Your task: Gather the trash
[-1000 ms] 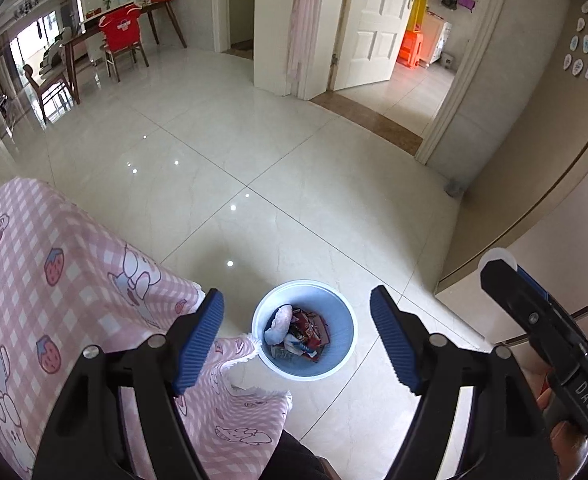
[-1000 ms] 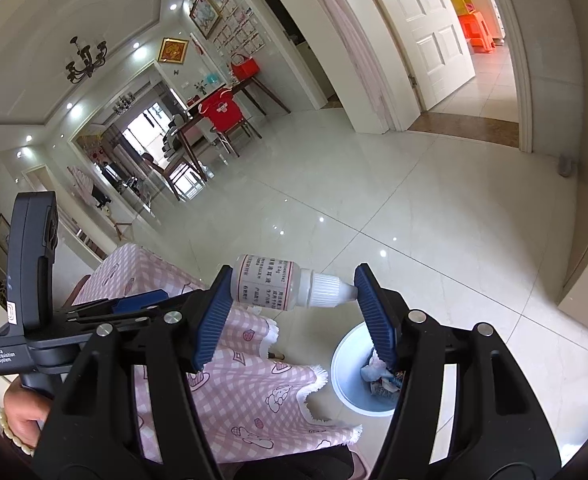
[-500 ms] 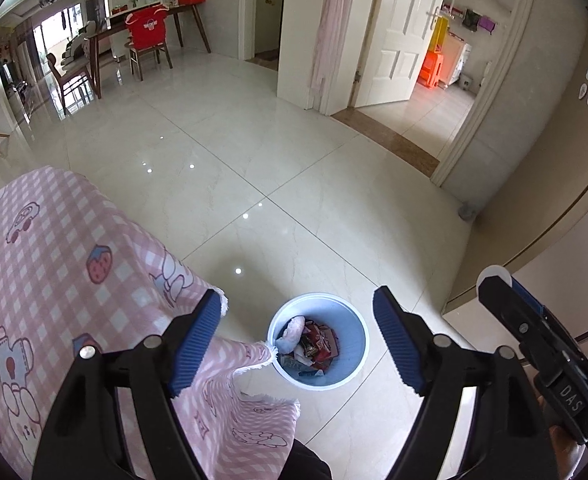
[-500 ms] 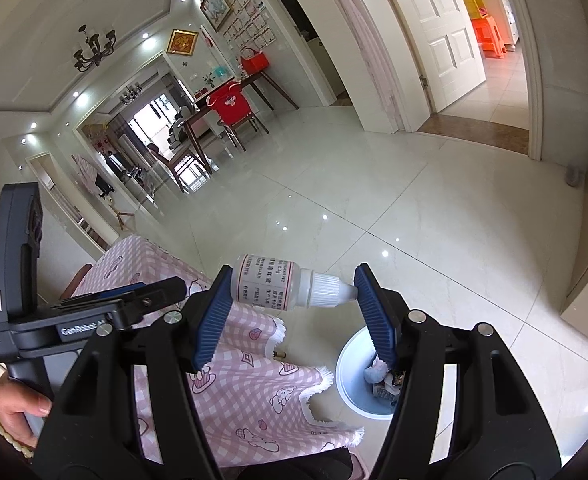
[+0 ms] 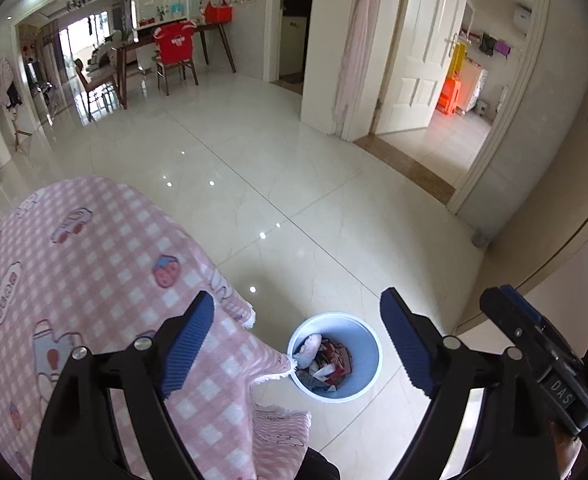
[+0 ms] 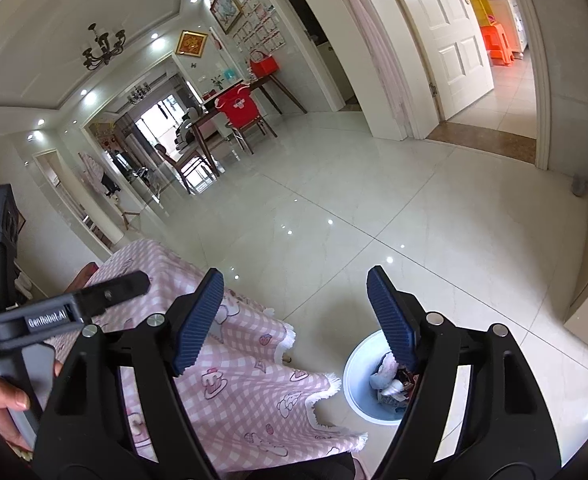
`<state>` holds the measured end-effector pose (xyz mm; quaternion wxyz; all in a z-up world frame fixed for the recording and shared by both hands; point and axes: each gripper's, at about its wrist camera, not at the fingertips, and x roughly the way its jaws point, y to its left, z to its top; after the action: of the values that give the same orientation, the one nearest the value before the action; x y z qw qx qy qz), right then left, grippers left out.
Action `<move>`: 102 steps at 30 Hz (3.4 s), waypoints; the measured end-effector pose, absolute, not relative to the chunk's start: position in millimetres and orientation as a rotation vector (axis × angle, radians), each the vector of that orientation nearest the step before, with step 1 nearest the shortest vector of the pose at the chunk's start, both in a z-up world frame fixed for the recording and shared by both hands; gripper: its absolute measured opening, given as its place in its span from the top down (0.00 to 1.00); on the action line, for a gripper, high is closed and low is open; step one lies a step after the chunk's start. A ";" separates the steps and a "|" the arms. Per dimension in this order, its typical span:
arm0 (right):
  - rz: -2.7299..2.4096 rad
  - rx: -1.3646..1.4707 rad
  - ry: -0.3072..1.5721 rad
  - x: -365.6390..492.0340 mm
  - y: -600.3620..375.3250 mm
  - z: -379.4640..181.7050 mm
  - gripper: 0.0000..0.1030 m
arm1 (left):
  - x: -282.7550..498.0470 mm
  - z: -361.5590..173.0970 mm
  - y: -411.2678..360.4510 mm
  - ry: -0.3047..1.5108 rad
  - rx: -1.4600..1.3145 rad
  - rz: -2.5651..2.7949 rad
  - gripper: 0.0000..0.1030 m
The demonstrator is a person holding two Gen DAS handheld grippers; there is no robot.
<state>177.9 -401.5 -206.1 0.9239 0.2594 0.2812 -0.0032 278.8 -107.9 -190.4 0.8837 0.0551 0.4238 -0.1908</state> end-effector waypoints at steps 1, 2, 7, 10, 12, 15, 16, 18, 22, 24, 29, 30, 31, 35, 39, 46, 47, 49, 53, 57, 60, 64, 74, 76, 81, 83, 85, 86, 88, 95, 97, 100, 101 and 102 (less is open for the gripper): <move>0.002 0.528 0.577 176.0 -399.1 -201.7 0.29 | 274.5 -183.7 -103.9 0.869 0.116 -0.390 0.19; 0.013 0.522 0.579 174.1 -396.3 -196.9 0.29 | 270.5 -178.3 -100.6 0.860 0.120 -0.381 0.19; 0.082 0.440 0.546 150.5 -372.4 -158.8 0.27 | 236.4 -142.0 -79.1 0.773 0.137 -0.319 0.14; 0.115 0.398 0.510 132.9 -358.1 -134.9 0.25 | 210.1 -116.2 -64.3 0.709 0.135 -0.287 0.11; 0.133 0.366 0.477 117.7 -348.4 -118.0 0.22 | 190.4 -98.3 -54.5 0.666 0.141 -0.249 0.10; 0.144 0.319 0.430 95.4 -336.2 -95.0 0.19 | 162.4 -77.0 -42.2 0.605 0.147 -0.183 0.10; 0.148 0.304 0.414 86.8 -331.4 -87.2 0.19 | 153.1 -72.0 -40.5 0.588 0.143 -0.171 0.09; 0.152 0.268 0.387 71.3 -322.5 -72.2 0.18 | 131.6 -58.2 -31.2 0.540 0.130 -0.159 0.08; 0.168 0.231 0.332 45.1 -310.3 -49.9 0.16 | 97.2 -37.4 -22.3 0.482 0.130 -0.123 0.08; 0.170 0.219 0.308 34.9 -307.9 -42.9 0.15 | 79.0 -26.1 -18.4 0.445 0.130 -0.106 0.07; 0.169 0.182 0.257 6.0 -295.8 -25.8 0.15 | 48.0 -8.6 -14.4 0.382 0.127 -0.090 0.07; 0.169 0.177 0.250 1.6 -294.5 -22.8 0.15 | 42.8 -6.4 -12.5 0.371 0.125 -0.090 0.07; 0.167 0.174 0.245 -2.1 -294.5 -20.9 0.14 | 37.4 -4.2 -11.8 0.361 0.123 -0.090 0.07; 0.167 0.165 0.222 -15.6 -290.2 -15.4 0.14 | 18.3 5.1 -9.9 0.331 0.105 -0.096 0.06; 0.173 0.164 0.215 -23.1 -288.3 -13.5 0.14 | 10.7 8.1 -6.6 0.325 0.099 -0.094 0.06; 0.178 0.164 0.207 -29.8 -288.0 -13.0 0.13 | 0.2 11.6 -6.9 0.307 0.105 -0.102 0.06; 0.178 0.164 0.207 -30.6 -288.6 -13.0 0.13 | -0.1 11.6 -7.0 0.307 0.106 -0.104 0.06; 0.180 0.165 0.206 -31.5 -288.7 -12.6 0.13 | 0.5 12.3 -5.7 0.305 0.106 -0.104 0.06; 0.181 0.165 0.208 -33.0 -288.2 -12.3 0.13 | -3.5 13.3 -5.6 0.301 0.107 -0.104 0.06; 0.180 0.168 0.210 -35.0 -287.4 -10.7 0.13 | -4.9 14.2 -6.2 0.299 0.113 -0.104 0.06; 0.178 0.168 0.209 -35.0 -287.8 -10.7 0.13 | -5.1 14.0 -6.7 0.299 0.118 -0.105 0.06; 0.178 0.170 0.206 -34.4 -287.5 -10.2 0.13 | -5.0 13.0 -7.2 0.299 0.122 -0.107 0.06; 0.179 0.172 0.206 -32.7 -287.8 -10.4 0.13 | -4.8 12.2 -7.8 0.299 0.124 -0.108 0.06; 0.178 0.172 0.206 -32.7 -287.5 -10.4 0.13 | -4.8 12.3 -7.9 0.300 0.123 -0.109 0.06; 0.177 0.173 0.208 -32.7 -287.1 -10.2 0.13 | -4.1 10.7 -6.6 0.300 0.127 -0.112 0.06; 0.177 0.174 0.208 -32.2 -287.5 -10.8 0.13 | -3.0 11.0 -6.1 0.300 0.129 -0.114 0.06; 0.177 0.174 0.208 -31.9 -289.4 -11.1 0.13 | -2.8 10.8 -5.6 0.300 0.130 -0.116 0.06; 0.177 0.174 0.208 -32.0 -289.4 -11.0 0.13 | -2.7 10.7 -5.6 0.301 0.131 -0.117 0.06; 0.177 0.174 0.208 -32.0 -289.3 -11.1 0.13 | -2.7 10.3 -5.2 0.300 0.132 -0.118 0.06; 0.176 0.176 0.210 -32.4 -290.6 -12.3 0.13 | -2.1 10.0 -4.4 0.300 0.133 -0.118 0.06; 0.176 0.175 0.210 -32.9 -290.1 -12.1 0.13 | -1.7 9.7 -4.1 0.302 0.133 -0.119 0.06; 0.177 0.176 0.208 -32.8 -290.4 -12.0 0.13 | -1.6 8.7 -4.0 0.303 0.135 -0.119 0.06; 0.175 0.176 0.211 -32.2 -290.6 -12.2 0.13 | -1.0 7.3 -3.0 0.304 0.135 -0.119 0.06; 0.175 0.176 0.211 -32.2 -290.6 -12.5 0.13 | -0.7 6.1 -2.0 0.306 0.134 -0.120 0.06</move>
<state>-32.2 -290.6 -12.5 0.9868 0.0874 0.1051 0.0872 -0.7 -2.0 6.1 0.9843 0.0669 0.1520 -0.0598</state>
